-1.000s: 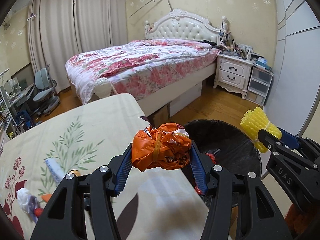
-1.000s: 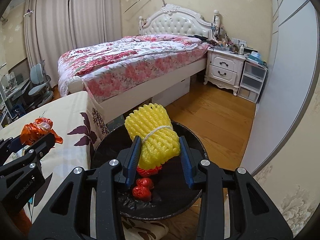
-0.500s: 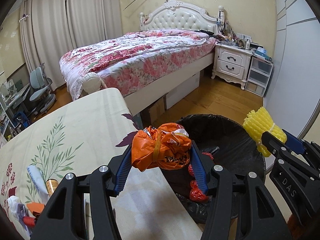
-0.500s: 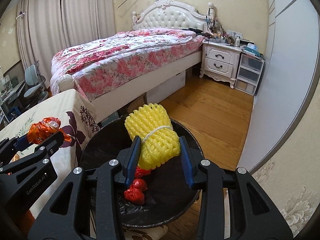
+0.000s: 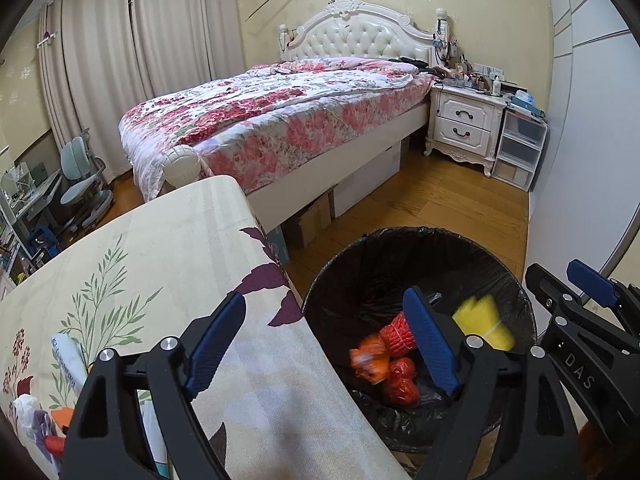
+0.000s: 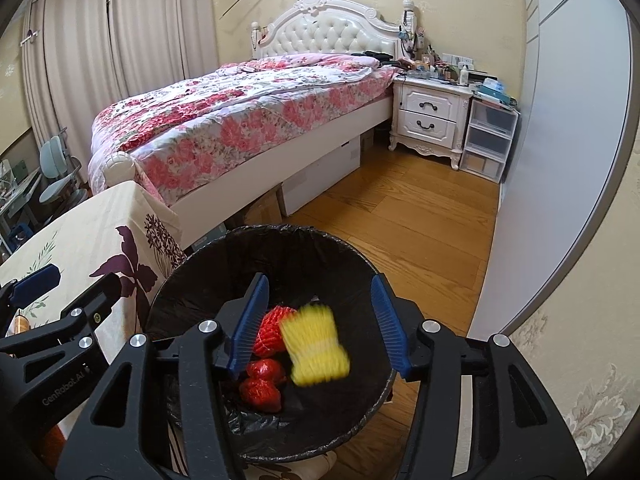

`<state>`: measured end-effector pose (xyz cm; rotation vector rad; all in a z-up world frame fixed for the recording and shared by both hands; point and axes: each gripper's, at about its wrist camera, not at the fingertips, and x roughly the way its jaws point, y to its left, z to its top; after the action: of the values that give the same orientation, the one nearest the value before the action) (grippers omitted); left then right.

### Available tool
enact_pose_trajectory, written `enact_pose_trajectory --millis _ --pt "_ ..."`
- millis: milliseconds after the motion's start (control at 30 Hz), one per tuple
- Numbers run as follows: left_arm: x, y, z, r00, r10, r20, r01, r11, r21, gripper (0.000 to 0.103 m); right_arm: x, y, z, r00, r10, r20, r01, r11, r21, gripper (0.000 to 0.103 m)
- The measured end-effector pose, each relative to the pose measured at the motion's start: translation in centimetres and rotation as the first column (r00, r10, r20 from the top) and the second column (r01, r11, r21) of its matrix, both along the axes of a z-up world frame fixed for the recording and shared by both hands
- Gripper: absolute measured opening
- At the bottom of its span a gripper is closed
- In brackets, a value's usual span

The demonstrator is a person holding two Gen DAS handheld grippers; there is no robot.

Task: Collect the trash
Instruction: 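Drop the orange bag and yellow foam net into the black bin, then grasp the white plastic bag on the bed with the left tool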

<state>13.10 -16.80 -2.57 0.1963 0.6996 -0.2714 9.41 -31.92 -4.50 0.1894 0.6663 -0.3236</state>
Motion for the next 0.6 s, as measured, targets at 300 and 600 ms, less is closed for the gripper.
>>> enact_pose_trajectory --millis 300,600 --pt "-0.3 0.6 0.8 1.000 0.001 0.003 -0.001 1.000 -0.013 0.084 -0.7 0.2 0.6 1.000 -0.015 0.005 0.015 1.000 -0.018 0.060" --pt "-2.1 3.5 2.3 0.999 0.046 0.010 -0.045 0.999 -0.023 0.085 -2.1 1.8 1.4 1.000 0.009 0.011 -0.009 1.000 -0.015 0.067"
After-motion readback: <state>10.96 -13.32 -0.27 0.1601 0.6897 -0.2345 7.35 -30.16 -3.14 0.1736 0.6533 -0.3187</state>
